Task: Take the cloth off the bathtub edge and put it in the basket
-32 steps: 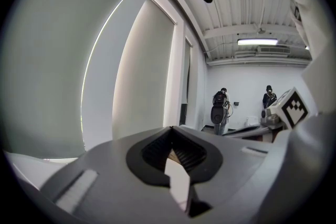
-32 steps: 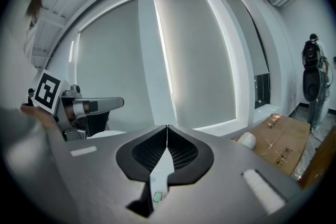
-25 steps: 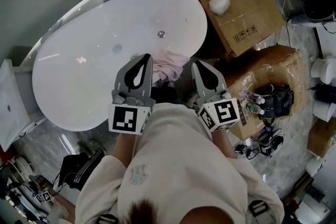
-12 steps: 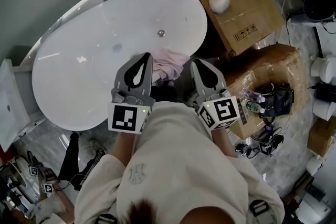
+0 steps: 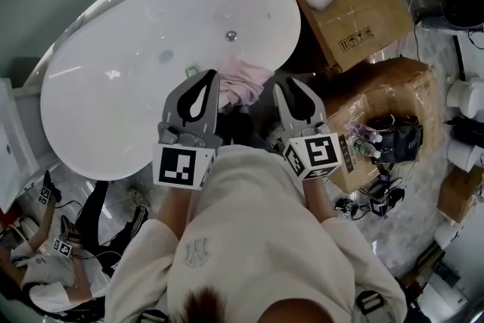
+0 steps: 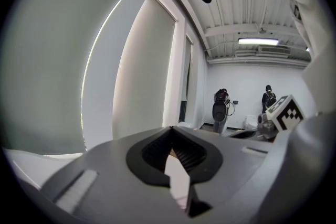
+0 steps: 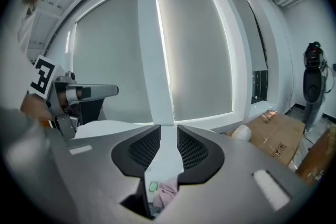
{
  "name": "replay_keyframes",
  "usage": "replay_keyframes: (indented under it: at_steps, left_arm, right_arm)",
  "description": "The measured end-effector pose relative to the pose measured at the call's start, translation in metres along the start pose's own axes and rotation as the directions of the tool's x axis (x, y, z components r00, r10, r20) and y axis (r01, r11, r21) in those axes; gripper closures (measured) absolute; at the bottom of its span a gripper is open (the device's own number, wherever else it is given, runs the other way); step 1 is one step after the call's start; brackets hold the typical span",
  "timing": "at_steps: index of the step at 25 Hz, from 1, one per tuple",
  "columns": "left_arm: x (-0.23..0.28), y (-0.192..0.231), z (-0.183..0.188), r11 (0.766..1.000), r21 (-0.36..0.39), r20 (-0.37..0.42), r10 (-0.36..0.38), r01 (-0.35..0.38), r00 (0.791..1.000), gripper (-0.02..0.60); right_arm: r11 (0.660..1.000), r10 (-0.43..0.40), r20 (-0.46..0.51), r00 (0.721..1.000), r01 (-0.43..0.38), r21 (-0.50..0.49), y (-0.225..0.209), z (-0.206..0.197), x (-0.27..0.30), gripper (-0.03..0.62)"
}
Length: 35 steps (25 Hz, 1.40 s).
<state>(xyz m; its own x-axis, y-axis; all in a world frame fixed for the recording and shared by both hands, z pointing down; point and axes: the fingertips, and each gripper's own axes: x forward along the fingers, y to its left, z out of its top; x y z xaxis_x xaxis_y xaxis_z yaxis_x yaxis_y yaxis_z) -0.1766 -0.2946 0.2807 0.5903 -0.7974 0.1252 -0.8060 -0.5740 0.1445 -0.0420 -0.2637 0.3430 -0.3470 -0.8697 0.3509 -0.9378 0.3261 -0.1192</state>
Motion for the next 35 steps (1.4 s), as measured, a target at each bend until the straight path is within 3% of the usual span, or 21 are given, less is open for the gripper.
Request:
replay_keyframes:
  at_steps: [12, 20, 24, 35]
  left_arm:
    - [0.013, 0.009, -0.053, 0.999, -0.047, -0.083, 0.022, -0.026, 0.996, 0.532]
    - [0.021, 0.019, -0.091, 0.994, -0.089, -0.125, 0.045, -0.057, 0.991, 0.532]
    - [0.026, 0.023, -0.114, 0.991, -0.11, -0.146, 0.053, -0.07, 0.988, 0.532]
    - [0.04, 0.038, -0.166, 0.985, -0.149, -0.208, 0.057, -0.089, 0.977, 0.532]
  right_arm:
    - [0.997, 0.067, -0.157, 0.985, -0.071, -0.024, 0.001, -0.056, 0.038, 0.402]
    - [0.993, 0.118, -0.139, 0.983, -0.113, 0.037, -0.002, -0.09, 0.059, 0.401]
    - [0.995, 0.09, -0.18, 0.979, -0.082, 0.053, -0.012, -0.124, 0.072, 0.402]
    - [0.994, 0.111, -0.311, 0.944, -0.104, 0.037, -0.019, -0.204, 0.109, 0.401]
